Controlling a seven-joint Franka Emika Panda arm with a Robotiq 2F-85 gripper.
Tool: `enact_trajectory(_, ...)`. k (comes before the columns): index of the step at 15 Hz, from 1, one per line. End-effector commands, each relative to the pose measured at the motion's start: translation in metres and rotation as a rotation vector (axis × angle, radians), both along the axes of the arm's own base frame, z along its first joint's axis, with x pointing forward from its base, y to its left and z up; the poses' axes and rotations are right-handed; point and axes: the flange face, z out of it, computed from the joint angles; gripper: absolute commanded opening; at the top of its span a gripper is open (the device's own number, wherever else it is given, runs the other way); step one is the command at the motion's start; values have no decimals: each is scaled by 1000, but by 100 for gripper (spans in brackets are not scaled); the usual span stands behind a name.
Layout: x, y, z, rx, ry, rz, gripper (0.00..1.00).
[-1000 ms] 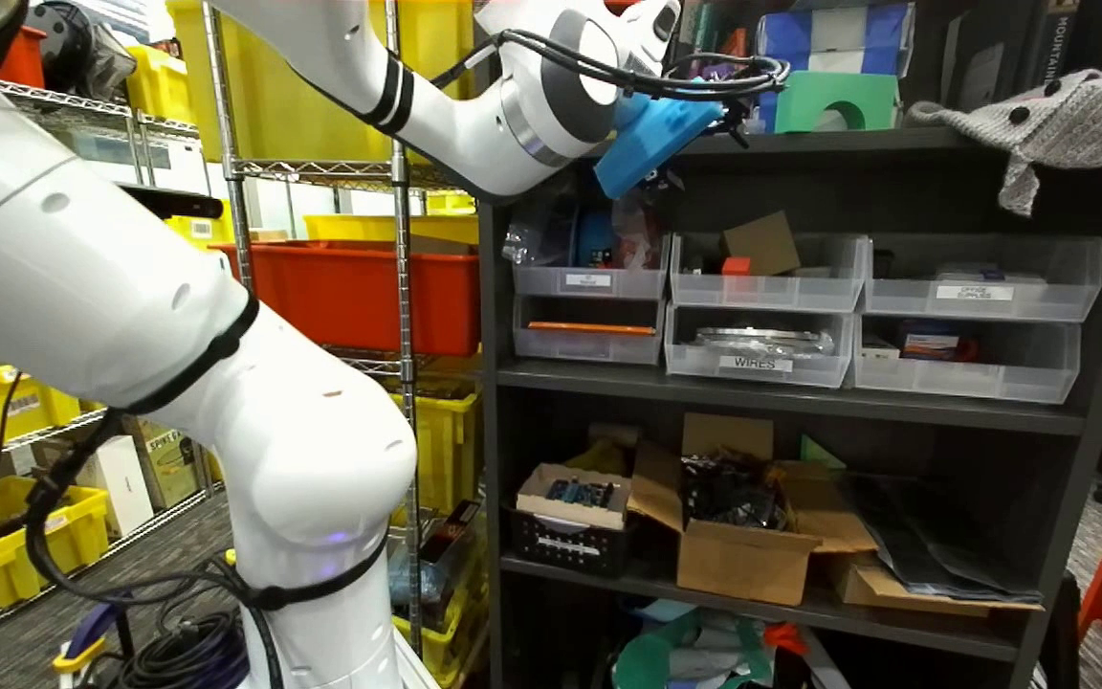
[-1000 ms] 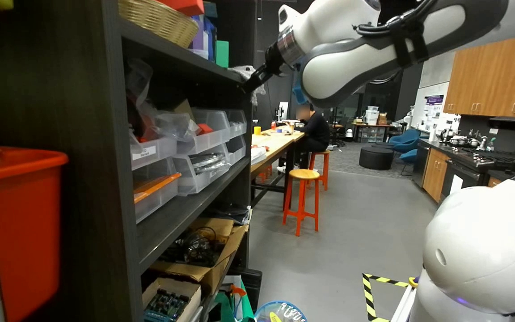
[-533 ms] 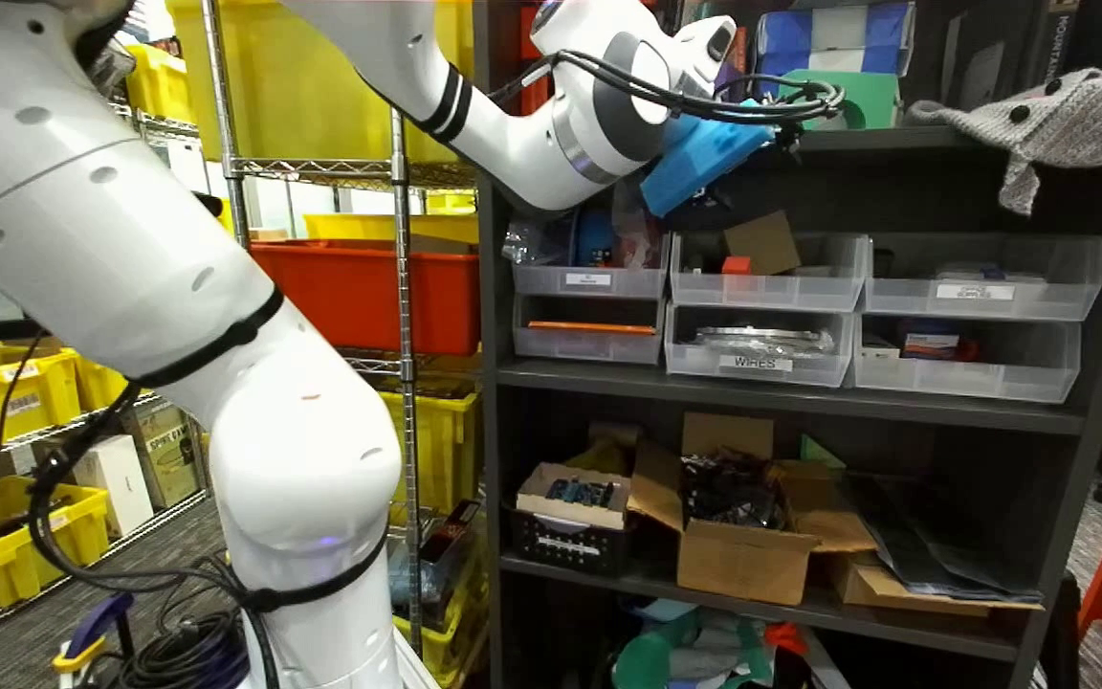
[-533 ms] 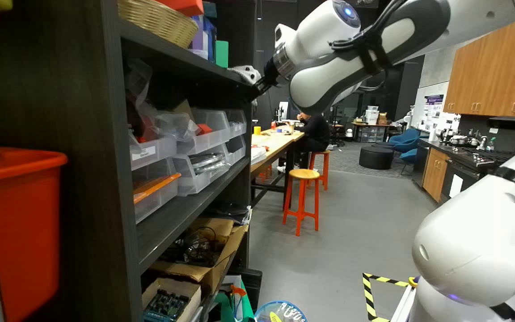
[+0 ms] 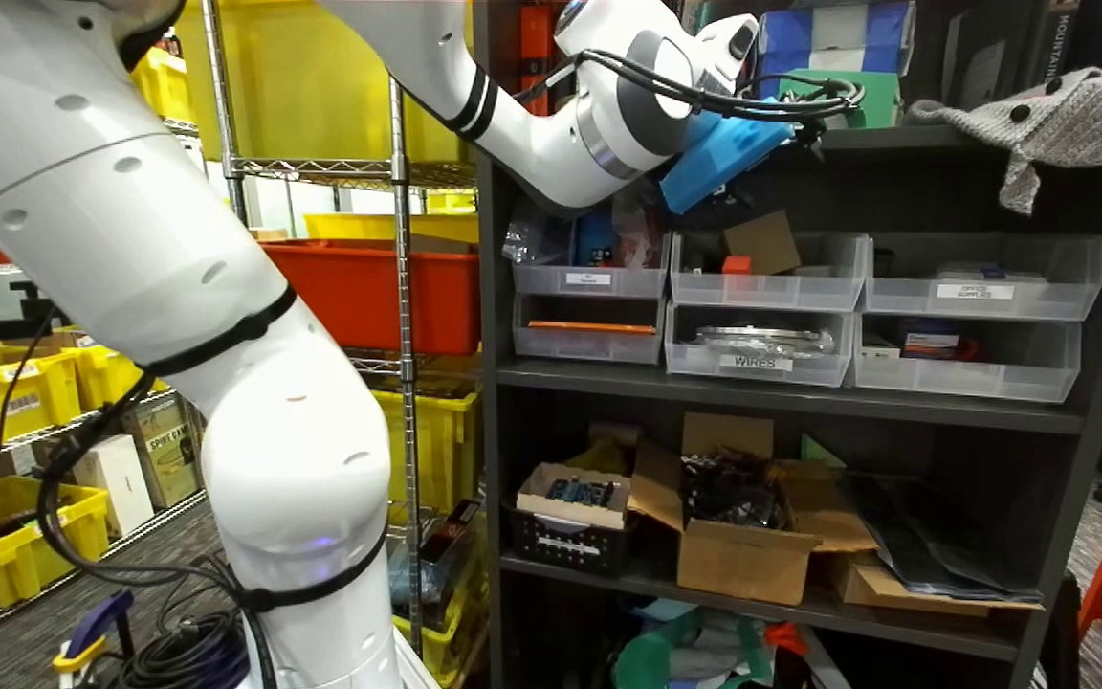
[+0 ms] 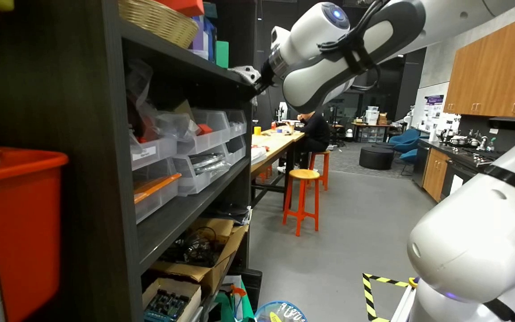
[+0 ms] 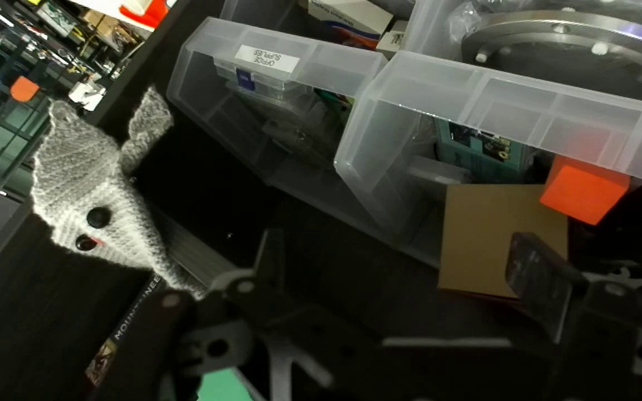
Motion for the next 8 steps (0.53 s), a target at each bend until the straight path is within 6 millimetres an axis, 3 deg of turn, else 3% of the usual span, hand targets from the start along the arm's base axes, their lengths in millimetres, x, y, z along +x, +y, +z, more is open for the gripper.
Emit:
enact_trajectory(1, 0, 0, 0, 0, 0, 0, 100)
enact_trajectory(8, 6, -11, -13, 30, -106, -7, 100)
